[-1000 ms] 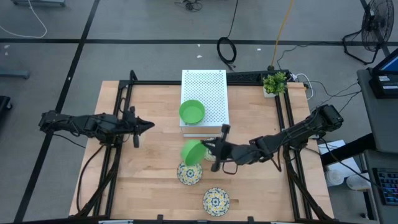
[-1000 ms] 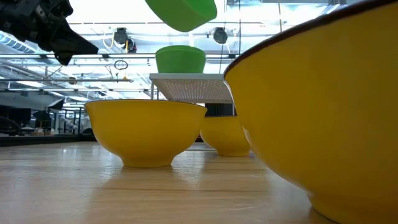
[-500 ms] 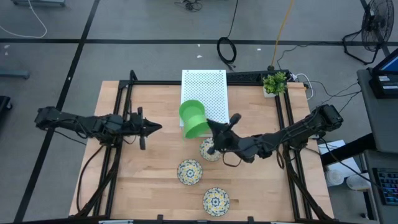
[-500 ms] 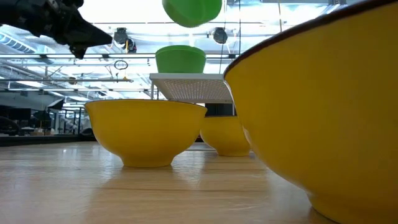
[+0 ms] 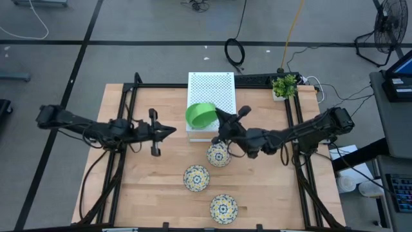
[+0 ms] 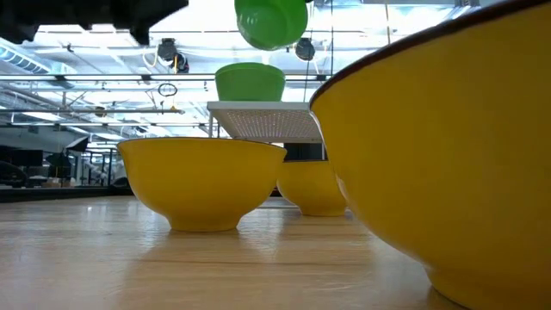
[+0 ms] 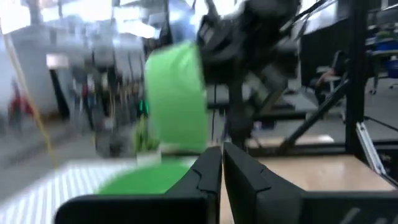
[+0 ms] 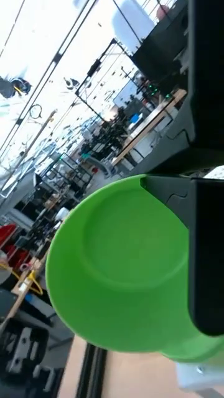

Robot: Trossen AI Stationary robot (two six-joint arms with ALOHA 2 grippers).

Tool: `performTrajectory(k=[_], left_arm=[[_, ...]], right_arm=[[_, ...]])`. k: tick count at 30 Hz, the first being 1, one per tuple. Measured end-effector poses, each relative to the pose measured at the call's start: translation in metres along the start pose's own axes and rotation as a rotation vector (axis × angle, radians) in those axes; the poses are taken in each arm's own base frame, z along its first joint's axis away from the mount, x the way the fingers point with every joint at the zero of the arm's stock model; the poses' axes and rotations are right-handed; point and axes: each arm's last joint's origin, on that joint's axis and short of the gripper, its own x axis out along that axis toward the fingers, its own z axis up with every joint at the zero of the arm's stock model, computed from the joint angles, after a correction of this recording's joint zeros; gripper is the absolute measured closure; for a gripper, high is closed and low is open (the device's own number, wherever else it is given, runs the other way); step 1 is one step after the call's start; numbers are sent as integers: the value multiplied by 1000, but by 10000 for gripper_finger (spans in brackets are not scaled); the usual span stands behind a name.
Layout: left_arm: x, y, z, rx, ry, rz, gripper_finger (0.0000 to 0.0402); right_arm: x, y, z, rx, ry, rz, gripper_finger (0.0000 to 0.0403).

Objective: Pick & Place Mini bowls
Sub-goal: Stack the green bowl on the shelf

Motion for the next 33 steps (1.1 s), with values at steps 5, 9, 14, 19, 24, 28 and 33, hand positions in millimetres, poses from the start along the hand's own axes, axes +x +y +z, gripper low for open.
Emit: performTrajectory(k=[5, 9, 14, 19, 24, 28, 33], left_arm=[[6, -1, 5, 81, -99, 26, 380], [6, 3, 10, 17, -138, 152, 380], [6, 10, 11, -26, -145, 268, 361], [7, 17, 13, -60, -172, 304, 278], [12, 18, 8, -58, -172, 237, 185], [23, 15, 5, -24, -150, 210, 147], [47, 10, 5, 112, -85, 264, 136]], right_arm=[[9, -7, 1, 1, -25, -22, 403], [16, -11, -1, 14, -28, -36, 403], [23, -15, -1, 33, -68, -22, 403], [33, -23, -2, 69, -123, -18, 403], [44, -32, -2, 95, -190, -21, 403], [52, -37, -6, 105, -195, -30, 403], [58, -42, -10, 100, -177, -51, 403]])
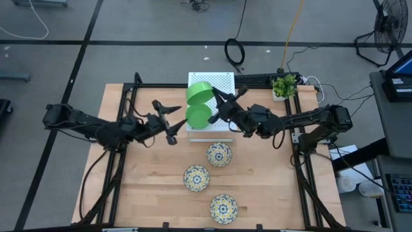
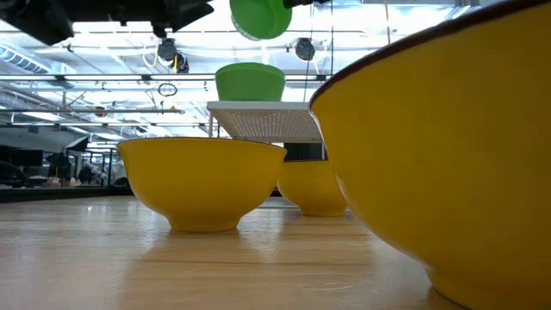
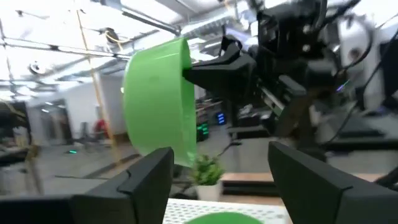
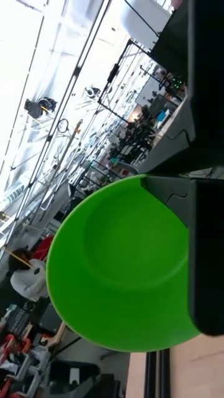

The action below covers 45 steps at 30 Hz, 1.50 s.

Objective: Pick & Place Mini bowls
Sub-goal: Stack the green bowl on the shelf

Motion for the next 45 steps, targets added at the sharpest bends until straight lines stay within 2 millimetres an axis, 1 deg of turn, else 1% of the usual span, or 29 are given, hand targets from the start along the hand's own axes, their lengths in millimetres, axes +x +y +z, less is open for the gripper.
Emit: performTrajectory(k=[5, 12, 16, 20, 22, 25, 27, 36, 41, 43, 45], left_arm=[[21, -8, 7, 133, 22, 71, 135], [43, -11, 15, 264, 103, 258, 135], [48, -11, 17, 307, 138, 318, 135], [47, -9, 19, 300, 159, 372, 137], [46, -8, 21, 284, 166, 399, 145], [45, -9, 22, 275, 172, 414, 170], [44, -10, 22, 281, 177, 410, 194], [43, -13, 23, 257, 167, 401, 320], [45, -10, 23, 241, 147, 383, 379], [46, -8, 23, 230, 135, 379, 393], [47, -6, 22, 220, 132, 384, 391]], right_arm=[[1, -1, -1, -1, 1, -3, 403], [1, 0, -1, -7, 6, 1, 403], [1, 1, -2, -14, 11, 7, 403], [1, 1, -2, -17, 13, 8, 403], [1, 1, -2, -17, 13, 9, 403], [1, 1, -2, -16, 13, 9, 403], [1, 1, -2, -17, 14, 9, 403], [1, 1, -2, 11, 16, 13, 403], [-1, 3, -1, 14, 16, 16, 403], [-4, 4, 1, 17, 13, 19, 403], [-6, 5, 3, 19, 9, 26, 403]])
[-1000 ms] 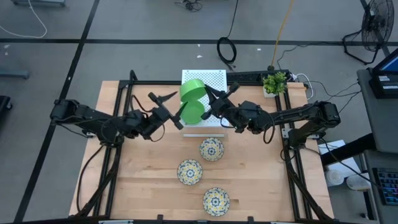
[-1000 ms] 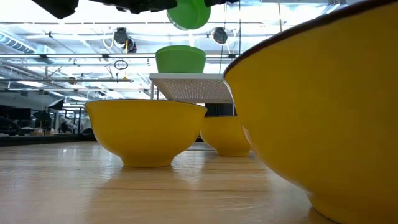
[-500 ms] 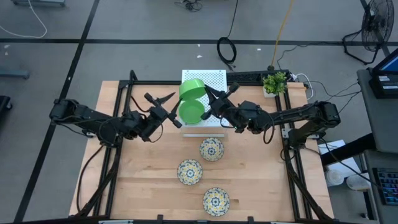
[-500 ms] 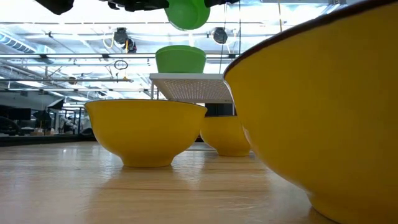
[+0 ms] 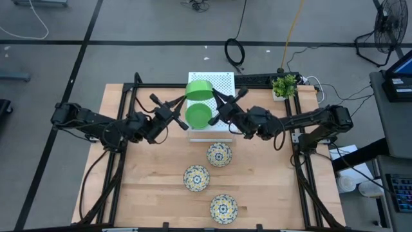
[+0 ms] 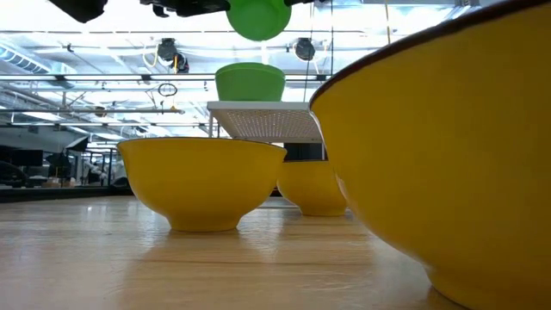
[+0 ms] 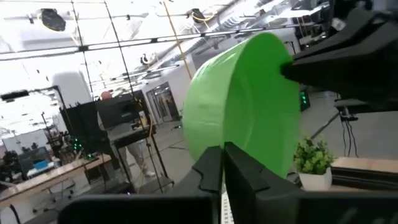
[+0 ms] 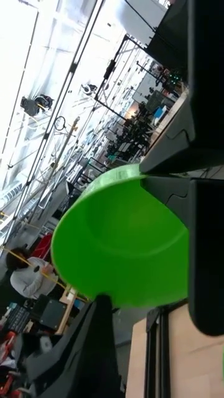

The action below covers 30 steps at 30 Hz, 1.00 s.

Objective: Pick & Place Mini bowls
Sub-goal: Stack the green bowl on the shelf

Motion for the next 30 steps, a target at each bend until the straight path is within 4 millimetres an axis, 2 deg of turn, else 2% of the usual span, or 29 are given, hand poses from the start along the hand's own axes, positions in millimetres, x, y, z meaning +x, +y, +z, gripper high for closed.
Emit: performTrajectory(k=[8, 16, 21, 26, 30], left_arm=[[5, 3, -2, -66, -20, -27, 324], [8, 5, -4, -67, -22, -21, 296], [8, 6, -4, -68, -16, -10, 319], [6, 4, -3, -70, -8, -1, 385], [2, 2, -2, -52, 13, 19, 386]], right_arm=[[-4, 4, 3, 0, -14, 23, 403], [-5, 5, 3, -2, -25, 41, 403], [-6, 6, 4, -1, -32, 51, 403], [-6, 7, 3, -9, -28, 59, 402], [-6, 10, 0, -38, 0, 74, 396]])
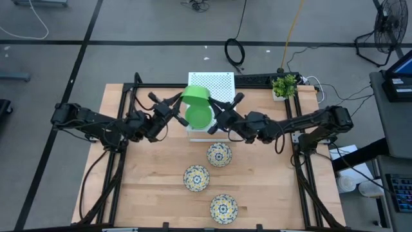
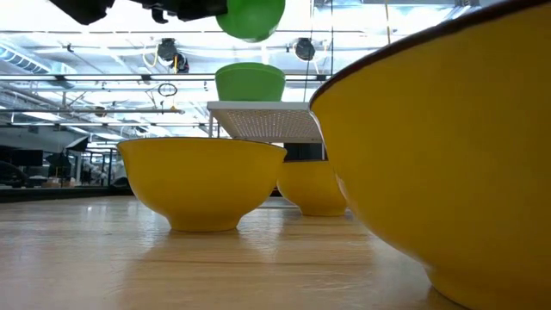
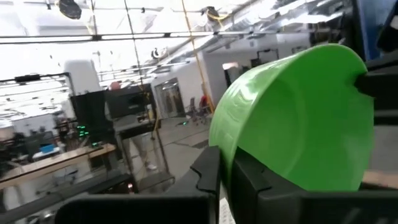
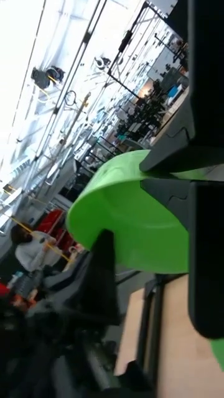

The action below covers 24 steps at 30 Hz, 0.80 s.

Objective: Pick & Place Mini bowls
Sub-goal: Stack the green bowl on the shelf

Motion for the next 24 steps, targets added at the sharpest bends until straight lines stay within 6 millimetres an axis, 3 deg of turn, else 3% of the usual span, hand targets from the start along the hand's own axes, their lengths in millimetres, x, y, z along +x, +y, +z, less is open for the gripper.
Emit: performTrajectory(k=[9, 18, 24], left_arm=[[-8, -2, 4, 58, 37, 43, 390], [-13, 3, 11, 50, 40, 62, 388], [-18, 7, 18, 11, 23, 61, 391]], right_arm=[[-1, 8, -9, -78, 70, 58, 331], [-12, 21, -13, 64, 154, 113, 234], [-23, 33, -19, 14, 226, 196, 217]])
